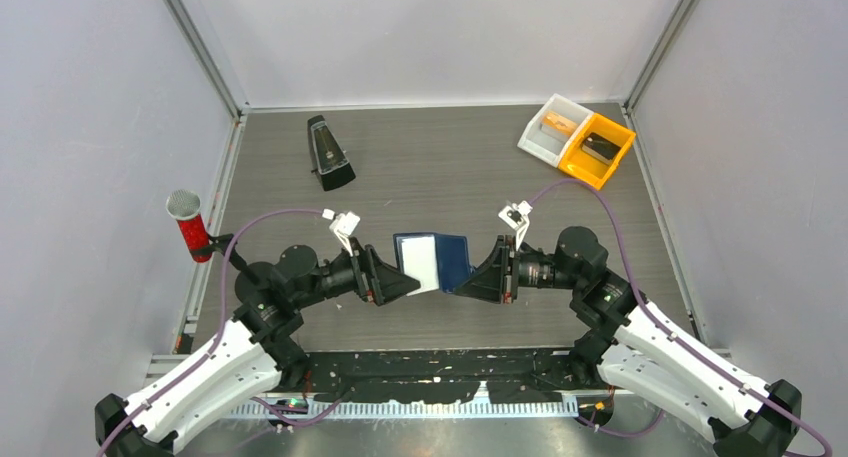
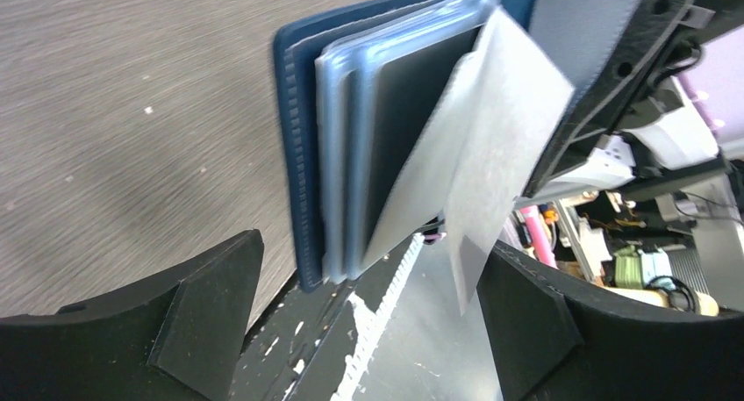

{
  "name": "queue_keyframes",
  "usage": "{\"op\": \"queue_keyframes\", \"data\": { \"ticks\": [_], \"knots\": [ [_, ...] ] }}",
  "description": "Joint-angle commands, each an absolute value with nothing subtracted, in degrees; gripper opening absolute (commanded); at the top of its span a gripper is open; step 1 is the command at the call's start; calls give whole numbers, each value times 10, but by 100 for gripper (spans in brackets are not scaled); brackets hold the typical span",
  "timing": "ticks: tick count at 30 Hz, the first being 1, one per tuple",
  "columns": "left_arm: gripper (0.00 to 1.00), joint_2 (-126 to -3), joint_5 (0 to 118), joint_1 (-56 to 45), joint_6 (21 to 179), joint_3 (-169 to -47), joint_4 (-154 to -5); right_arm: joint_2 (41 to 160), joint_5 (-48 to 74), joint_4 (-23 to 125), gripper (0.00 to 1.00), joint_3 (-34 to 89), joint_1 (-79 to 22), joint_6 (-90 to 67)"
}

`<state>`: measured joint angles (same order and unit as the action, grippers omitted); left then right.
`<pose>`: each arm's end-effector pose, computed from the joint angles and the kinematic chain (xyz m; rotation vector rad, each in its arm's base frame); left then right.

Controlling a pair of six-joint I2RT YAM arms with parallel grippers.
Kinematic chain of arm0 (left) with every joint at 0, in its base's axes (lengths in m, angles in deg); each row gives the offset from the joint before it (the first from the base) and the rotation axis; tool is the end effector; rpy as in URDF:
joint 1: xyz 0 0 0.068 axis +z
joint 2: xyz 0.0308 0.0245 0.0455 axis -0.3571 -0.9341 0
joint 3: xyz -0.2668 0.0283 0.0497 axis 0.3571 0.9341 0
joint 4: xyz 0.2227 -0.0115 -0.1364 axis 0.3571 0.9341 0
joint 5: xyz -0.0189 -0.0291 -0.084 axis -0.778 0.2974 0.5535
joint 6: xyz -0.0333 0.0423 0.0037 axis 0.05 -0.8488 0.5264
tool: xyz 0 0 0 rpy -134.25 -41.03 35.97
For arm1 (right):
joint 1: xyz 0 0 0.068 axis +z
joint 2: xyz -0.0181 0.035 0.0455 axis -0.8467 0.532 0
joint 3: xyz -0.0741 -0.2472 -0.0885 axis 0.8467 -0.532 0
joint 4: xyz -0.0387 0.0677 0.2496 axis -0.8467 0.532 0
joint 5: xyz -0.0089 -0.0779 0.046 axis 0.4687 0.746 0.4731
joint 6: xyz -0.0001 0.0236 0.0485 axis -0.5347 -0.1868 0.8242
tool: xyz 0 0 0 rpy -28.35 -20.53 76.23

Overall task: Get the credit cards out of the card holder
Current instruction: Pick up the card holder from the center of the board, then place the card holder at the center of the board.

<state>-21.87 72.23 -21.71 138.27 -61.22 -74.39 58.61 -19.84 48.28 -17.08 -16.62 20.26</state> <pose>0.1044 -0.1139 0.2668 0.1953 1.9753 -1.4442 0.1098 0.1271 0.2958 -0.6527 1.8164 1.5816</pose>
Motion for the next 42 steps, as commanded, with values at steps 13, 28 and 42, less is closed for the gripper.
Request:
{"op": "queue_keyframes", "data": {
  "ticks": [13,28,42],
  "knots": [
    [68,-134,765,-219,1424,-574,-914,576,-201,508,5,-148,-166,179],
    [13,-153,760,-219,1423,-573,-903,599,-194,487,7,-158,-165,180],
    [0,-180,663,-219,1390,-596,-745,569,-13,685,66,-98,-165,147]
  ]
}}
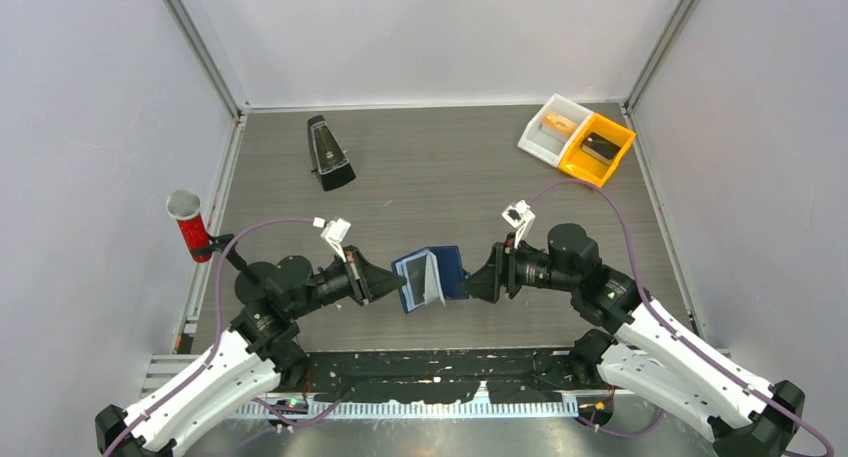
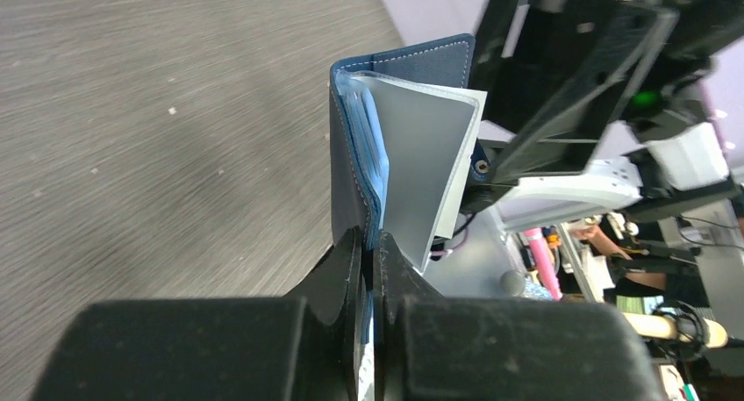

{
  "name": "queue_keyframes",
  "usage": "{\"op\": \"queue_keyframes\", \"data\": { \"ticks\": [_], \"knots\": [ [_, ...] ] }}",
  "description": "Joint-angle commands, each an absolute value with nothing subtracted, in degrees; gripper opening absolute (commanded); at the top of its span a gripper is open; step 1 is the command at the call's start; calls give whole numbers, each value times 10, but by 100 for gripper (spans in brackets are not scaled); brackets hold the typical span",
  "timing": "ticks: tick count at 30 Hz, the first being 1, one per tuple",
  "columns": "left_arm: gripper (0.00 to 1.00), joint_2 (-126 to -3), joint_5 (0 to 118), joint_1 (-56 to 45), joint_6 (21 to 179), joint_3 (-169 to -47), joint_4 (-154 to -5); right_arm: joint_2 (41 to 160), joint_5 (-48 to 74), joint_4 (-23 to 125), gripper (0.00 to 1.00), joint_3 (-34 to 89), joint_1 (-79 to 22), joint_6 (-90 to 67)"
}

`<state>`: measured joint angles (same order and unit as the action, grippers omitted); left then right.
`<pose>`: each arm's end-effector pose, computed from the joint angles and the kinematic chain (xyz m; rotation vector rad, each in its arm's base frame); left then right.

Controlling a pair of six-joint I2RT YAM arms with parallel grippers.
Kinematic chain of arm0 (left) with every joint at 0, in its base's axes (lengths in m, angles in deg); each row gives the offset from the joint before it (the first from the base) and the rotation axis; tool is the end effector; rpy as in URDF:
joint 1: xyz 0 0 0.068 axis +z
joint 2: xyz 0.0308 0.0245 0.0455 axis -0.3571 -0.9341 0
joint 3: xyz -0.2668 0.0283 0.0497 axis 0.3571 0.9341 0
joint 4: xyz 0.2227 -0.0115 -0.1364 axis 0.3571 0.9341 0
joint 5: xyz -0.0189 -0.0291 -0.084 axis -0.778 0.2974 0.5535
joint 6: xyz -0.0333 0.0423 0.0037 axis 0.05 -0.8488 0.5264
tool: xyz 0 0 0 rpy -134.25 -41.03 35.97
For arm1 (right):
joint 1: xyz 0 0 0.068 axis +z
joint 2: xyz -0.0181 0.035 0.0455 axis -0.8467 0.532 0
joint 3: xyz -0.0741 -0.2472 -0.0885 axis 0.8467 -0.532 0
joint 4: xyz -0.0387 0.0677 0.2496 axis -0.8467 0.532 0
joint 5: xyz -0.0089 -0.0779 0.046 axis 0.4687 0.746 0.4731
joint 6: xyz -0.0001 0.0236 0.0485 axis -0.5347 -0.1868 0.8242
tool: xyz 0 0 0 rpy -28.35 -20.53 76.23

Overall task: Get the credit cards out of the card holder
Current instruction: Place the card holder at the center of the board.

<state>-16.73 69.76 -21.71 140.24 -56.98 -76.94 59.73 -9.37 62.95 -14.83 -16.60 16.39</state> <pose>0.0973 -0.1054 0.2566 0.1374 1.9133 -1.4565 0.1141 0.1239 0.2802 -0.5133 2.0545 1.3494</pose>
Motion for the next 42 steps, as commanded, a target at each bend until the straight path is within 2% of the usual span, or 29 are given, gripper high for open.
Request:
{"op": "queue_keyframes", "data": {
  "ticks": [1,4,11,18,22,31,35,42],
  "knots": [
    [0,-186,660,-219,1391,-595,-745,566,8,698,68,-91,-165,151],
    [0,-206,653,-219,1394,-594,-743,557,30,701,68,-81,-154,165],
    [0,-255,644,-219,1413,-600,-734,582,70,632,52,-95,-97,228],
    [0,-280,639,-220,1426,-595,-734,672,130,530,46,-109,1,273],
    [0,-276,639,-220,1430,-592,-734,734,139,476,45,-105,30,288],
    [0,-260,639,-220,1435,-577,-737,828,180,469,48,-96,36,298],
    [0,-265,644,-220,1432,-576,-737,822,261,548,49,-104,35,297],
    [0,-338,692,-220,1429,-574,-781,790,293,533,50,-176,33,307]
  ]
}}
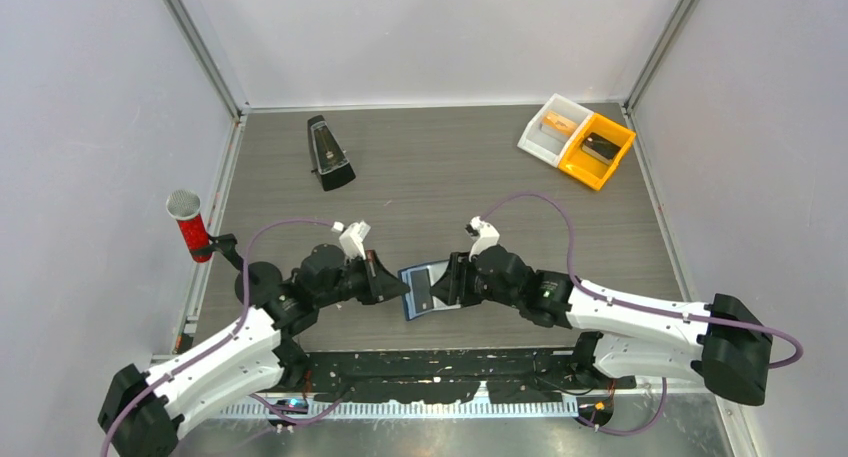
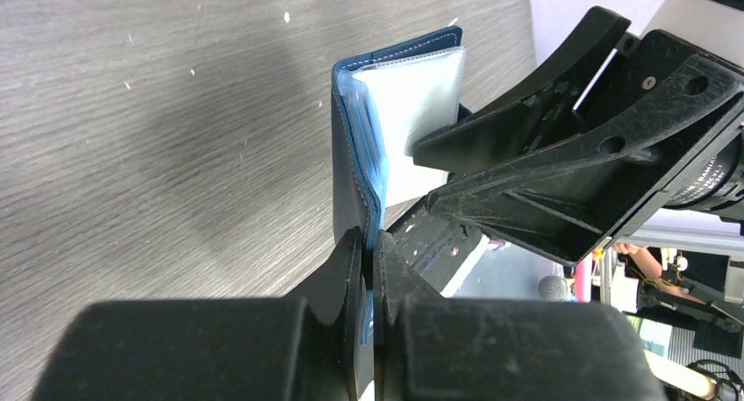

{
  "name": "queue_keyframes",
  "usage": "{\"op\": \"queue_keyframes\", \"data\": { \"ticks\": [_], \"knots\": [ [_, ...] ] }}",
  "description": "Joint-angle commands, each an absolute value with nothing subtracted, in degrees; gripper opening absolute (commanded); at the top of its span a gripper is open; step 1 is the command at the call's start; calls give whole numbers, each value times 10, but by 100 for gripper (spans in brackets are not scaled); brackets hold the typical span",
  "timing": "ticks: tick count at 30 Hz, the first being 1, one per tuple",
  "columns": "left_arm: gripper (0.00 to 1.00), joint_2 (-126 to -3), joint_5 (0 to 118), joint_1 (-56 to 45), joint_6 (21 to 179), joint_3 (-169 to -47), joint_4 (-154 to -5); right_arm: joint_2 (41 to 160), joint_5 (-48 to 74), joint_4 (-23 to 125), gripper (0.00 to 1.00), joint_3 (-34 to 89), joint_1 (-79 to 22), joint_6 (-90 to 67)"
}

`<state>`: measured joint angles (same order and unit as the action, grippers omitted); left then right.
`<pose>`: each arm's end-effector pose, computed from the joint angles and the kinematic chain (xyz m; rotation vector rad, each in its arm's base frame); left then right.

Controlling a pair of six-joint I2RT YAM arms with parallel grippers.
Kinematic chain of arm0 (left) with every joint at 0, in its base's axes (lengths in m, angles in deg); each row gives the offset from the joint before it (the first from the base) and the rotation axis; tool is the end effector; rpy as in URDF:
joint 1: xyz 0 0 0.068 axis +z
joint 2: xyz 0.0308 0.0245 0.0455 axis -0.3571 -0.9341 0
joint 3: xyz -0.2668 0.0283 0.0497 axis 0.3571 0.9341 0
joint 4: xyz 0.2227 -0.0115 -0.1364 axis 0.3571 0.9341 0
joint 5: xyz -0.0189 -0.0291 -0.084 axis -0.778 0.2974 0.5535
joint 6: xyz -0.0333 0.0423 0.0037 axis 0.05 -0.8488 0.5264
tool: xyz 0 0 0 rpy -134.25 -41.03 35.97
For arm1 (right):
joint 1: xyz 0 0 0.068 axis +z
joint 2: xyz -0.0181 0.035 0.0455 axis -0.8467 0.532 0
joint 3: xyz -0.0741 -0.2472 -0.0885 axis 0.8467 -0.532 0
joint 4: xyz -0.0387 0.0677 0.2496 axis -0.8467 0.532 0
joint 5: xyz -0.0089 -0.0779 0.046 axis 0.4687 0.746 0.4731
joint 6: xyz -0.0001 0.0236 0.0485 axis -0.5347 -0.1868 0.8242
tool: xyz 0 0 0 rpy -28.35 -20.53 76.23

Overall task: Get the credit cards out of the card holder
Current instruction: Place the card holder at the center of the board.

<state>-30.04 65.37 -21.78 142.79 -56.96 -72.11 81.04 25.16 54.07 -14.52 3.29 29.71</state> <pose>0.1187 -0.1219 0.2156 -0.0364 2.2487 -1.2658 0.1144 0.2021 0.2277 -0.2113 2.2915 1.0009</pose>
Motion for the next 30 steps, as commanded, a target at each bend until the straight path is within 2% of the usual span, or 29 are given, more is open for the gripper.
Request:
{"op": "queue_keyframes", "data": {
  "ticks": [1,5,14,21,24,30],
  "knots": [
    [0,-356,700,-220,1430,-577,-789,788,283,514,50,-196,33,309],
    [0,-411,718,-232,1430,-596,-804,772,263,453,49,-249,32,327],
    [0,-496,705,-243,1425,-607,-816,729,250,434,44,-320,0,335],
    [1,-533,696,-252,1431,-602,-822,743,225,418,42,-325,-2,348],
    [9,-533,695,-252,1436,-600,-819,756,217,389,40,-335,-2,371],
    [34,-503,666,-252,1427,-611,-762,784,221,387,38,-335,-2,387]
  ]
}}
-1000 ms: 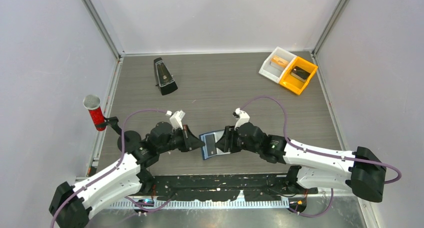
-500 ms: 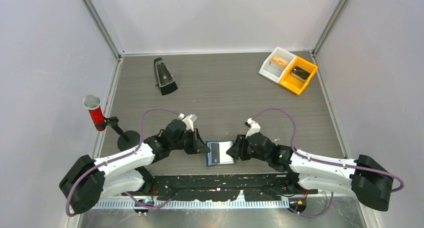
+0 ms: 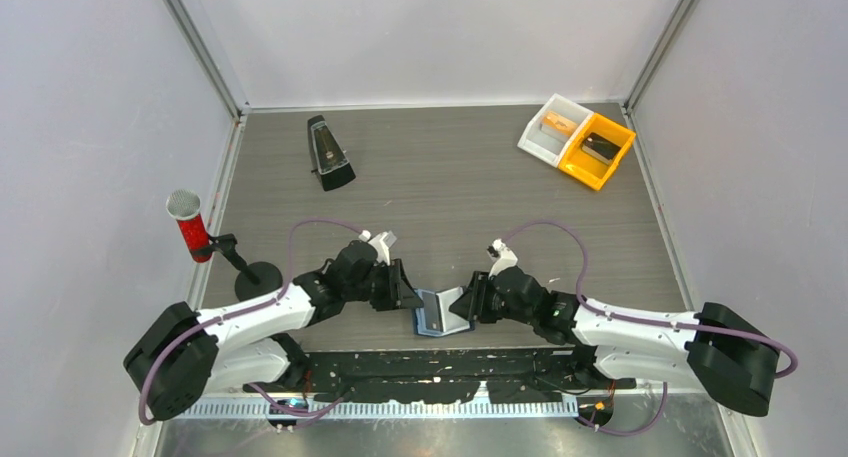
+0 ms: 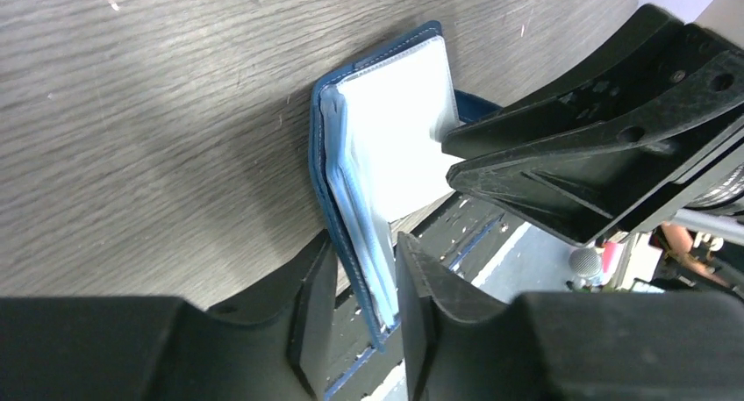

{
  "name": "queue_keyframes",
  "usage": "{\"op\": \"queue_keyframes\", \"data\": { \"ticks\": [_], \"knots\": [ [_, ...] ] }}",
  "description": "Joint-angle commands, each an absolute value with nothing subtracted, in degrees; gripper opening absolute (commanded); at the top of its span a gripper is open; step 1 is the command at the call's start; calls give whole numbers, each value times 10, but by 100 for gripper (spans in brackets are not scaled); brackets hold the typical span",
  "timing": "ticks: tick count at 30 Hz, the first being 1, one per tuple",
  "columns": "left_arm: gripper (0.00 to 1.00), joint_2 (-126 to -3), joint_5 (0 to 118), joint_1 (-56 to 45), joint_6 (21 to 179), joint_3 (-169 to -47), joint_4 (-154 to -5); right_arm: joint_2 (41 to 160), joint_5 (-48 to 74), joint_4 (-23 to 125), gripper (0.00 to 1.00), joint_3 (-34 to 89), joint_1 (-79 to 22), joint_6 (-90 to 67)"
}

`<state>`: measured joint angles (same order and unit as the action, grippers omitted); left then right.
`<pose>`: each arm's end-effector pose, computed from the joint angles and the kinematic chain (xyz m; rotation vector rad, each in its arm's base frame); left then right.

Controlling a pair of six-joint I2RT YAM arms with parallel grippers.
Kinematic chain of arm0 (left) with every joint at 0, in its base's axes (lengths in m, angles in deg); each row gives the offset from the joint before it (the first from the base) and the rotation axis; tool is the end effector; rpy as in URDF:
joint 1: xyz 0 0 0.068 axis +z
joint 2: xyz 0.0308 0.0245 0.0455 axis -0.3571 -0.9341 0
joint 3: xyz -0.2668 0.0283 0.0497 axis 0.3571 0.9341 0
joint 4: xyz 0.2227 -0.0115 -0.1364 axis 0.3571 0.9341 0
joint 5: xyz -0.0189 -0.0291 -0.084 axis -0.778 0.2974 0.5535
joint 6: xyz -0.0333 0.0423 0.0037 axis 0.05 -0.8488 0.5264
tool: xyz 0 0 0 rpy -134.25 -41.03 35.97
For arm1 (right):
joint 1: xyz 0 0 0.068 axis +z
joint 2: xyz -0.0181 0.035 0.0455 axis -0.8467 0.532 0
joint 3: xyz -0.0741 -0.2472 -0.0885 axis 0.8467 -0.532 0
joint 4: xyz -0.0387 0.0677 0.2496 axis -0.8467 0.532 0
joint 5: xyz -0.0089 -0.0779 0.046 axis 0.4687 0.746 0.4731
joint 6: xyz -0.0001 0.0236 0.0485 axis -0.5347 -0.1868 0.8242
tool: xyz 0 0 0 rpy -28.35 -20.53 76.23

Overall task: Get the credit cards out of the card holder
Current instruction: Place the card holder at the center of the board.

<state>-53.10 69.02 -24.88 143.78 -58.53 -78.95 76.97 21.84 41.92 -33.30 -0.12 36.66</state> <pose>0.1395 -0.1595 0.1667 -0.0096 2.5561 -1.1922 0.1019 0.1604 0.1538 -0.0432 2.3817 1.0427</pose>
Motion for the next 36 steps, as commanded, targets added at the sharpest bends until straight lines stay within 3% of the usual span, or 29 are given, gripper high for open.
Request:
{"op": "queue_keyframes", "data": {
  "ticks": [1,6,16,26,36],
  "knots": [
    [37,-495,658,-252,1423,-616,-742,787,220,383,38,-337,-2,388],
    [44,-450,622,-252,1405,-648,-656,798,219,362,37,-345,-2,396],
    [44,-441,623,-286,1416,-702,-615,795,217,361,32,-338,-2,392],
    [18,-531,614,-303,1413,-687,-633,827,182,296,32,-358,-2,394],
    [9,-561,601,-305,1417,-642,-668,837,167,266,32,-363,-2,379]
  ]
}}
